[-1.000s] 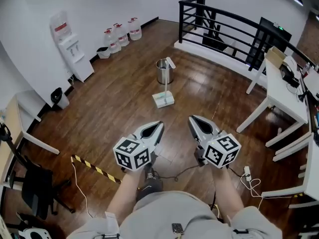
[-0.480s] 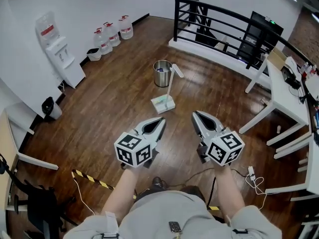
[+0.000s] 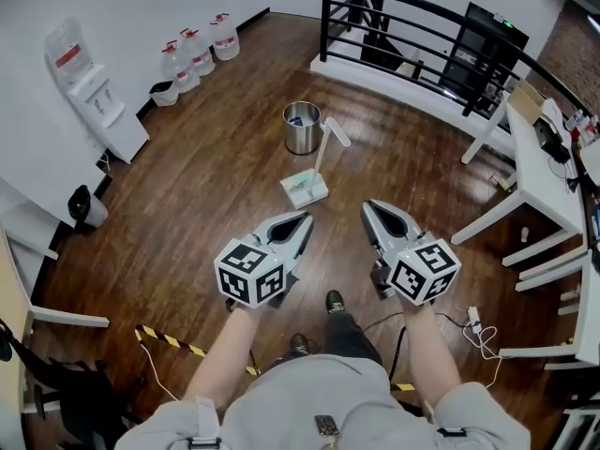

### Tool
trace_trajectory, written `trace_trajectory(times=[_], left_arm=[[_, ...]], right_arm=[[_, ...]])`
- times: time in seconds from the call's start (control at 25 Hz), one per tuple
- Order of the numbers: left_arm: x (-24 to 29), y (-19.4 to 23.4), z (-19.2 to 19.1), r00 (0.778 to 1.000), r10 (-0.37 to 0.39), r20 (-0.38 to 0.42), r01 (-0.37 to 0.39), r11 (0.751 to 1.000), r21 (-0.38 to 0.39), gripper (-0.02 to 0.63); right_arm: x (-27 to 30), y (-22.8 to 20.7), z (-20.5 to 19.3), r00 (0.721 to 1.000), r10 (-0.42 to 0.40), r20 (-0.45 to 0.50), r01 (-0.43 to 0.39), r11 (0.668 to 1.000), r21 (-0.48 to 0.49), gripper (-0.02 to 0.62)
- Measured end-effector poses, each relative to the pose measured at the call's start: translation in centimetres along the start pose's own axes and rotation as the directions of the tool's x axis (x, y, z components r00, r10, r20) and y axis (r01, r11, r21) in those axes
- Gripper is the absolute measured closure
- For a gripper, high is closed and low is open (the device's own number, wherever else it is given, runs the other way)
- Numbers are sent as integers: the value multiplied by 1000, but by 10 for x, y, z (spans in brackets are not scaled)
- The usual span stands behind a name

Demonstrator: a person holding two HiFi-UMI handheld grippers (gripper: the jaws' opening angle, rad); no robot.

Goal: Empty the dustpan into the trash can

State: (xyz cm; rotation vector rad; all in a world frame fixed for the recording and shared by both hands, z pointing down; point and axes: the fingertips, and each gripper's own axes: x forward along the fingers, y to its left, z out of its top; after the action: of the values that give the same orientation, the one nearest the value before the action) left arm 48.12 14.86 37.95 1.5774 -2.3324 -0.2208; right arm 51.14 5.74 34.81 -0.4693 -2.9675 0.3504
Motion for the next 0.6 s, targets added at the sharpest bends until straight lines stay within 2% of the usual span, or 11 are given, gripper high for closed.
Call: trace_trajectory(times=[0.36,0.6], left_arm=[[74,66,12,996,86,-37,-87,996,-13,620],[111,95,25,991,123,-46,-123,992,-5,620]], right_arm=[[83,-73,15,997,73,-12,-73,997,-6,597],[131,-101,20,991,133,-31,-133,991,1,597]])
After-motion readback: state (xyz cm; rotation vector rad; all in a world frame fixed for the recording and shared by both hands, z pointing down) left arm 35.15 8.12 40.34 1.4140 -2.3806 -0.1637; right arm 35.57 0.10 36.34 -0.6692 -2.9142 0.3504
